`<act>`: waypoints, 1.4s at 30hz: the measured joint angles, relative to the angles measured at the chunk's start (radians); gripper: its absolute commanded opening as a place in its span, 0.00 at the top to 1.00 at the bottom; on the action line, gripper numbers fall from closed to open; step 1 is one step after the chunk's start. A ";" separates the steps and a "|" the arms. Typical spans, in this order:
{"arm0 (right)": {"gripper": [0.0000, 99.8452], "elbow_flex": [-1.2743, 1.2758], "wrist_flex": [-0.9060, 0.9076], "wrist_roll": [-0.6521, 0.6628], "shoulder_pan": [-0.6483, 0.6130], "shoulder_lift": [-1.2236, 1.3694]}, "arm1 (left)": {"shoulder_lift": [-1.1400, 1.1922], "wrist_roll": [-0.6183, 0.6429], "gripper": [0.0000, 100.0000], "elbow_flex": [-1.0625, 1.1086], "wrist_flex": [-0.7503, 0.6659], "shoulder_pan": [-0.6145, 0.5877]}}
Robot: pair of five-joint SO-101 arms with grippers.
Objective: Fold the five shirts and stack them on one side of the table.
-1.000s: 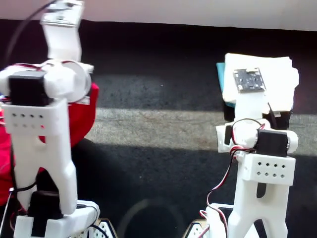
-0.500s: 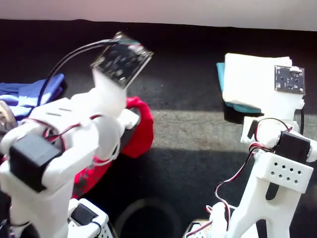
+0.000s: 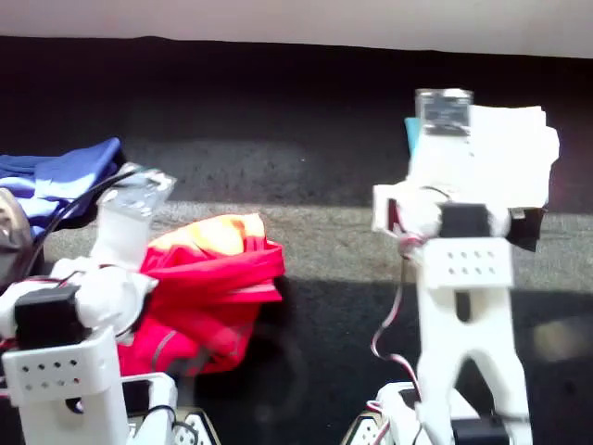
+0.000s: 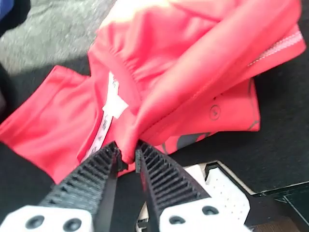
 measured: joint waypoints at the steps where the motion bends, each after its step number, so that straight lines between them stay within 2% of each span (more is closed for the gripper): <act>1: 0.83 -0.028 0.000 0.000 -0.031 0.058 | -0.015 -0.041 0.99 0.025 0.000 -0.072; 6: 0.83 -0.247 -0.002 -0.012 -0.192 0.339 | -0.034 -0.190 0.99 0.101 0.000 -0.368; 9: 0.83 -0.408 -0.002 -0.091 -0.284 0.496 | -0.037 -0.212 0.99 0.127 -0.009 -0.466; 13: 0.83 -0.582 0.000 -0.192 -0.388 0.704 | -0.040 -0.212 0.99 0.140 -0.026 -0.539; 15: 0.81 -0.661 0.021 -0.212 -0.439 0.802 | -0.040 -0.212 0.99 0.140 -0.026 -0.557; 19: 0.72 -0.832 0.126 -0.215 -0.534 0.957 | -0.040 -0.212 0.99 0.140 -0.026 -0.563; 21: 0.72 -0.919 0.181 -0.215 -0.559 1.019 | -0.040 -0.212 0.99 0.140 -0.026 -0.563; 27: 0.72 -1.148 0.241 -0.219 -0.569 1.177 | -0.040 -0.212 0.99 0.140 -0.057 -0.563; 34: 0.72 -1.301 0.298 -0.347 -0.569 1.303 | -0.040 -0.212 0.99 0.140 -0.063 -0.563; 37: 0.76 -1.321 0.336 -0.356 -0.571 1.336 | -0.040 -0.212 0.99 0.140 -0.074 -0.563; 42: 0.90 -1.324 0.381 -0.356 -0.595 1.372 | -0.040 -0.212 0.99 0.140 -0.120 -0.563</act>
